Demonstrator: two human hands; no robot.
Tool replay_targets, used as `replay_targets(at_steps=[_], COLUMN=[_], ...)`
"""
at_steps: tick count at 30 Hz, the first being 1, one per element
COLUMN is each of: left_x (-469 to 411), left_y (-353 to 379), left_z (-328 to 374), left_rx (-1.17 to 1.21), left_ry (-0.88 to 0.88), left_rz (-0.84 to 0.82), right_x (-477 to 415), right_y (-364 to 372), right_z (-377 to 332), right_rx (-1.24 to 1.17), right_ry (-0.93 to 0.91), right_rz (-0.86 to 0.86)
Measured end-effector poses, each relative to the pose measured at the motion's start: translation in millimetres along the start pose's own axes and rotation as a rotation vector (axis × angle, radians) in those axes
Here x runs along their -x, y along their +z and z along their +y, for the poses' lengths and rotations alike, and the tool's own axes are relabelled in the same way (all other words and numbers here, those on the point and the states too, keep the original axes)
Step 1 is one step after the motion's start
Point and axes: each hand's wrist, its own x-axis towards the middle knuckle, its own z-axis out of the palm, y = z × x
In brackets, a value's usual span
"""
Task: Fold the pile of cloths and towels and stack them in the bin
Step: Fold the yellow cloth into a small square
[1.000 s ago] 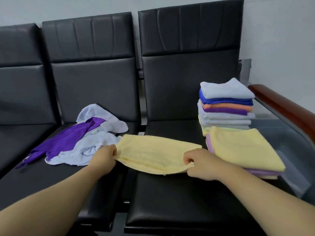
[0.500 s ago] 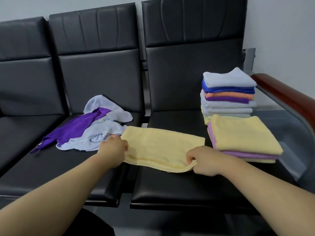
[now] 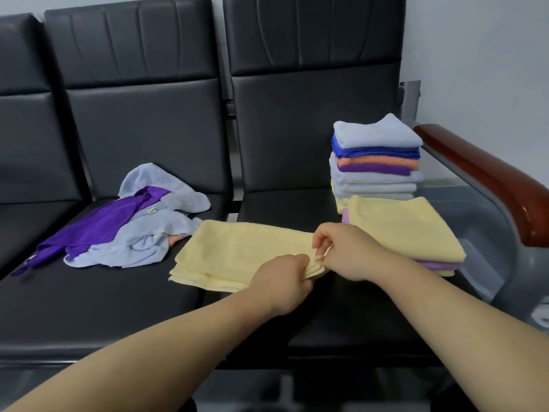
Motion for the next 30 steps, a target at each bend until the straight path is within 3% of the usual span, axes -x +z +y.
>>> replay_targets(at_steps=[6, 10, 13, 15, 17, 21, 24, 26, 30], left_x=[2.1, 11.0, 18.8, 26.1, 33.2, 45.1, 51.0, 53.0, 55.1], left_y=[-7.7, -10.7, -19.2, -26.1, -33.9, -52.3, -66.0, -74.0, -79.3], left_z=[-5.7, -10.1, -18.7, -28.6, -41.0, -70.9, -95.5, -114.4, -149.3], left_rx=[-0.094, -0.182, -0.071, 0.062, 0.219, 0.610, 0.968, 1.066, 1.009], left_ry=[0.104, 0.247, 0.239, 0.197, 0.114, -0.123, -0.324, -0.446, -0.601], left_rz=[-0.035, -0.044, -0.081, -0.094, -0.094, -0.092, -0.019, 0.028, 0.099], right_x=[-24.3, -43.7, -49.9, -52.8, -54.0, -57.3, -69.4, -82.9, -120.9], right_y=[5.5, 21.9, 23.3, 20.6, 17.3, 13.7, 16.5, 21.8, 41.9], right_z=[7.5, -0.9, -9.1, -12.7, -13.2, -21.8, -38.7, -54.0, -87.8], right_rx=[0.017, 0.271, 0.439, 0.430, 0.281, -0.451, -0.830, -0.979, -1.053], right_ry=[0.178, 0.272, 0.329, 0.322, 0.346, 0.491, 0.505, 0.501, 0.514], right_rz=[0.089, -0.045, -0.226, -0.301, -0.312, -0.265, -0.244, -0.237, -0.204])
